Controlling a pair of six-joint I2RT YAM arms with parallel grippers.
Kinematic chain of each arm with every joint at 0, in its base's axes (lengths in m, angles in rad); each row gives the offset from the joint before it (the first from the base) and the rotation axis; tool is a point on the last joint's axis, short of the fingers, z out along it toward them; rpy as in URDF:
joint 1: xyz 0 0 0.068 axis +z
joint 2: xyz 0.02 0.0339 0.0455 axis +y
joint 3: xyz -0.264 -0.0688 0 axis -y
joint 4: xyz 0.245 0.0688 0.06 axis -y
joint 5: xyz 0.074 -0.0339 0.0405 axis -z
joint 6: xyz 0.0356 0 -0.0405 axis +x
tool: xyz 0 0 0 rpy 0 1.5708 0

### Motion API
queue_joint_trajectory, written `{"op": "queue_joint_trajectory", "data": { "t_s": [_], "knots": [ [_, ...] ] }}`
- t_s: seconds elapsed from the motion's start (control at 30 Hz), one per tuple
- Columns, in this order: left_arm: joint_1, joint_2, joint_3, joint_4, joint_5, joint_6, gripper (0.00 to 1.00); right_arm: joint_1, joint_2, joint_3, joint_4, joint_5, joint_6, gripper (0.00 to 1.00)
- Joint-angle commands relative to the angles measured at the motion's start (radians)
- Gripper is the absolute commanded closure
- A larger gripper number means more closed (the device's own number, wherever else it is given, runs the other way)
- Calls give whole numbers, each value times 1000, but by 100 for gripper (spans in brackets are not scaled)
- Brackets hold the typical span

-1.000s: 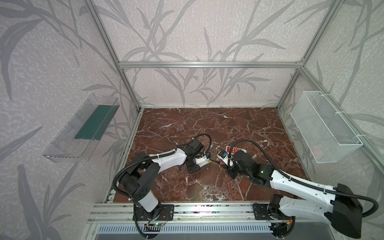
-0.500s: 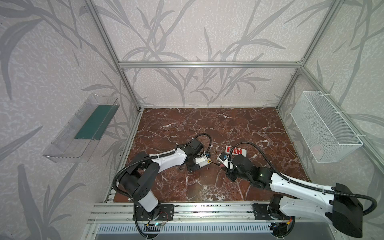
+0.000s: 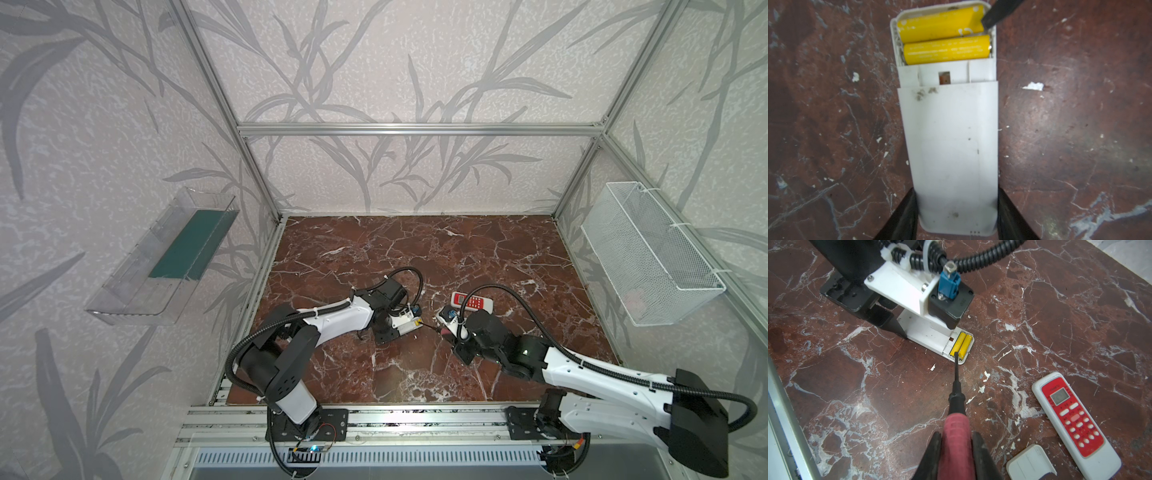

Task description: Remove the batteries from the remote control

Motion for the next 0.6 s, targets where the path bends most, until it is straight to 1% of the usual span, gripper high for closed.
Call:
{"op": "queue_joint_trajectory", "data": {
  "t_s": [0.0,0.2,0.57],
  "knots": [
    [-6,5,-13,-5,17,17,56,7,-11,-4,-13,-4,14,100],
    [-6,4,-11,-6,16,17,56,6,16,-5,-3,-20,25,100],
    [-7,1,-11,-6,13,19,56,8,41,-8,26,-12,28,100]
  ]
}}
